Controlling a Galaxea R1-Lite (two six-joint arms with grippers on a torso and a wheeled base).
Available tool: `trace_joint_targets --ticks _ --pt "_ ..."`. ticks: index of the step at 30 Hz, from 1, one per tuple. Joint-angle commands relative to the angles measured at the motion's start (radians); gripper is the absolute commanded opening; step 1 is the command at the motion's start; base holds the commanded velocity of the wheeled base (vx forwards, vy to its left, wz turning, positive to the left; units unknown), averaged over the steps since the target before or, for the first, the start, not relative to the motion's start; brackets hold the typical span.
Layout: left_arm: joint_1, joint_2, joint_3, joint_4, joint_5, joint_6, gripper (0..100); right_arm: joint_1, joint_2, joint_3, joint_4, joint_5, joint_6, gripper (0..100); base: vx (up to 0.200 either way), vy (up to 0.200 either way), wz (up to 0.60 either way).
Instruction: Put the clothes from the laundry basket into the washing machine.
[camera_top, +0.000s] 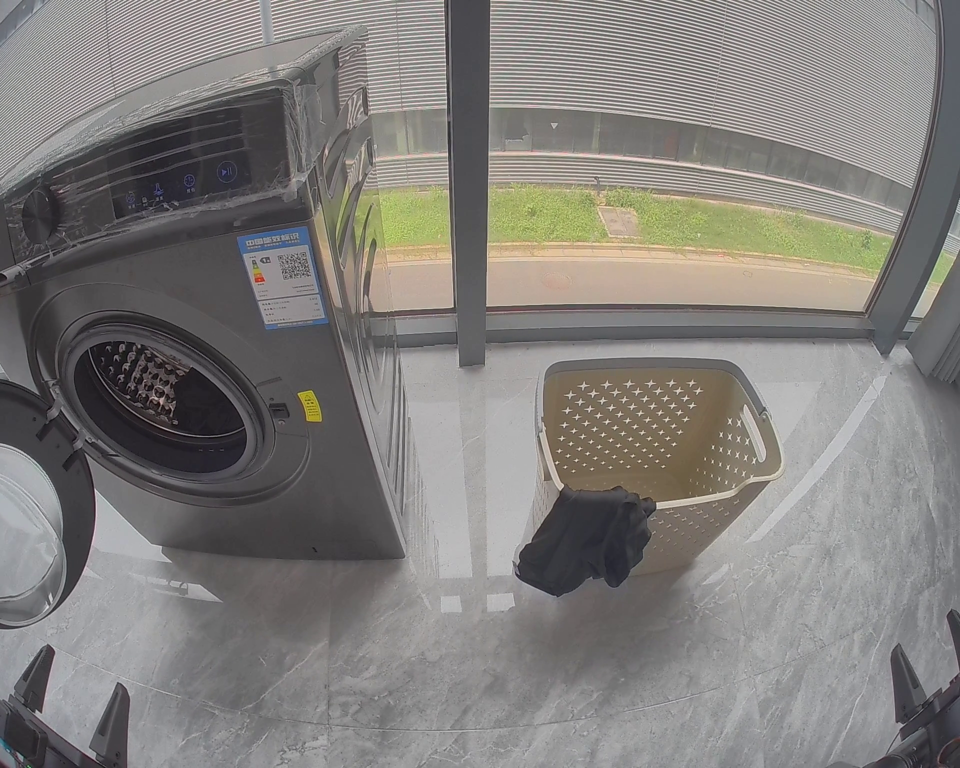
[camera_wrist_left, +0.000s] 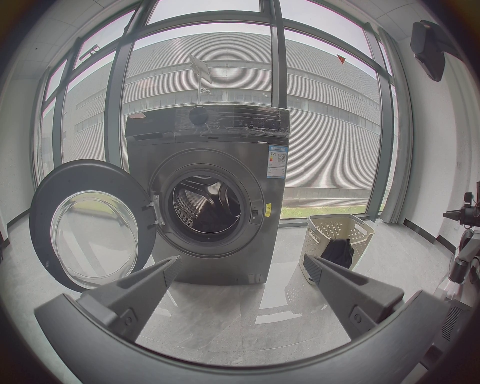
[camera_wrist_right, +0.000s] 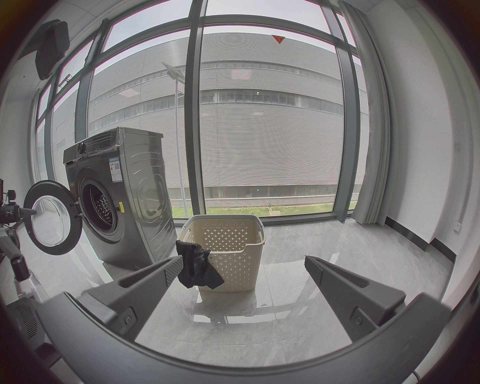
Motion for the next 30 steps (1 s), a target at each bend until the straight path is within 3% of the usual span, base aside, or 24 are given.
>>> trace_joint_targets --ticks 1,8,11,12,13,14,16,17,19,26,30 --pt "0.000 -0.015 0.016 -0.001 0.001 0.005 100 0.000 -0.001 0.018 -0.001 0.008 -0.007 100 0.000 -0.200 0.00" --pt "0.000 -0.015 0.016 -0.001 0.000 0.004 100 0.001 -0.004 -0.001 -0.030 0.040 -0.005 100 0.000 -0.057 0.00" --pt "0.002 -0.015 0.016 -0.001 0.001 0.001 100 0.020 0.056 -0.234 -0.039 0.051 0.054 100 0.000 0.000 0.00" --pt "0.002 -0.015 0.016 -0.001 0.000 0.001 100 0.021 0.061 -0.240 -0.039 0.053 0.056 100 0.000 0.000 0.00" --pt "0.000 -0.015 0.016 -0.001 0.001 0.001 100 0.046 0.162 -0.329 -0.008 0.070 0.074 100 0.000 0.000 0.00" --pt "0.000 -0.015 0.016 -0.001 0.001 0.001 100 0.070 0.214 -0.349 0.016 0.096 0.077 100 0.000 0.000 0.00" --pt "0.000 -0.015 0.016 -0.001 0.001 -0.001 100 0.115 0.278 -0.346 0.045 0.159 0.077 100 0.000 0.000 0.00" --pt "0.000 -0.015 0.016 -0.001 0.001 -0.001 100 0.115 0.278 -0.346 0.045 0.159 0.077 100 0.000 0.000 0.00" --pt "0.000 -0.015 0.016 -0.001 0.001 0.002 100 0.191 0.436 -0.315 0.036 0.234 0.079 100 0.000 0.000 0.00" --pt "0.000 -0.015 0.016 -0.001 0.001 0.005 100 0.336 0.824 -0.297 -0.114 0.280 0.080 100 0.057 0.000 0.00" --pt "0.000 -0.015 0.016 -0.001 0.000 0.004 100 0.349 1.012 -0.291 -0.195 0.284 0.082 100 0.200 0.000 0.00"
